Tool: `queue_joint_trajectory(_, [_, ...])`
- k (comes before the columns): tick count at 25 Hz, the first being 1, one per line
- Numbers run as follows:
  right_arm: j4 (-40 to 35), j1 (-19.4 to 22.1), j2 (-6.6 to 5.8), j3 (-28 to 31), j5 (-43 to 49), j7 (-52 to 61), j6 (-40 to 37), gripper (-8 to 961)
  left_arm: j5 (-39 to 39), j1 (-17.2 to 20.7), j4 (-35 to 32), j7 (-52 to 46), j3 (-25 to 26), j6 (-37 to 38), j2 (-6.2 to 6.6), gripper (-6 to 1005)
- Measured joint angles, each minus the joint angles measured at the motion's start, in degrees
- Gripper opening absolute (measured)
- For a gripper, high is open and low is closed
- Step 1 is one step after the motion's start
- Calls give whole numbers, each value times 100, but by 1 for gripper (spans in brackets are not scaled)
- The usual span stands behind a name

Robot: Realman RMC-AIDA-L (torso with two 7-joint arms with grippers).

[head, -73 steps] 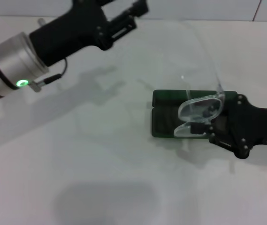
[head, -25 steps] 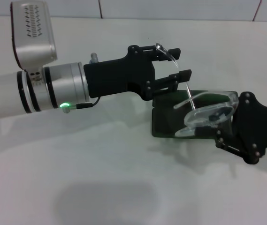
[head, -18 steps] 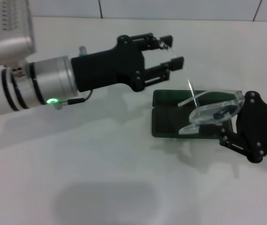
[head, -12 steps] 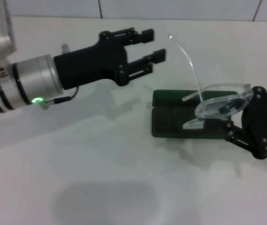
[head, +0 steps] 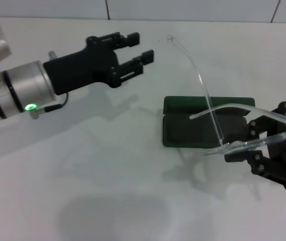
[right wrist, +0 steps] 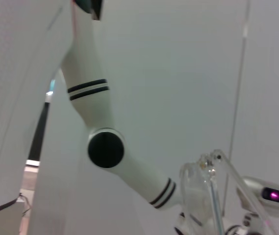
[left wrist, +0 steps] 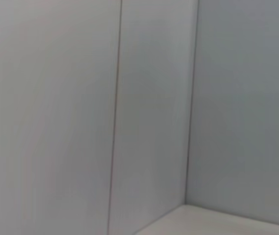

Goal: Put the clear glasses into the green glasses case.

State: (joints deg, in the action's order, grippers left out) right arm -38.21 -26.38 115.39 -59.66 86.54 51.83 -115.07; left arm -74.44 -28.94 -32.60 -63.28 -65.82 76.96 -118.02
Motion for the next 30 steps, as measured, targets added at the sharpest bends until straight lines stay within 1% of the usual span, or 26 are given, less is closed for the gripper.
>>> queue_joint_trajectory(6, [2,-179,14,-141,6,-21,54,120,-208,-307,-15,-208,-79,69,-145,630])
queue_joint_trajectory(9, [32,-247,16,-282,8,6,240,120,-194,-464,-23,-300,-242,187,-158,631])
queue_joint_trajectory(12, [35,-266,19,-329,11,46,382,119,-154,-593,-25,-442,-379,490,-165,632])
queue_joint_trajectory(15, [38,-272,27,-335,12,171,535,119,-46,-601,-47,-485,-437,895,-167,632])
queue_joint_trajectory(18, [40,-272,27,-337,12,257,667,119,55,-575,-46,-467,-441,1122,-168,633])
queue_joint_trajectory(30, [44,-311,33,-345,0,587,1046,125,15,-558,-29,-369,-474,1376,-169,636])
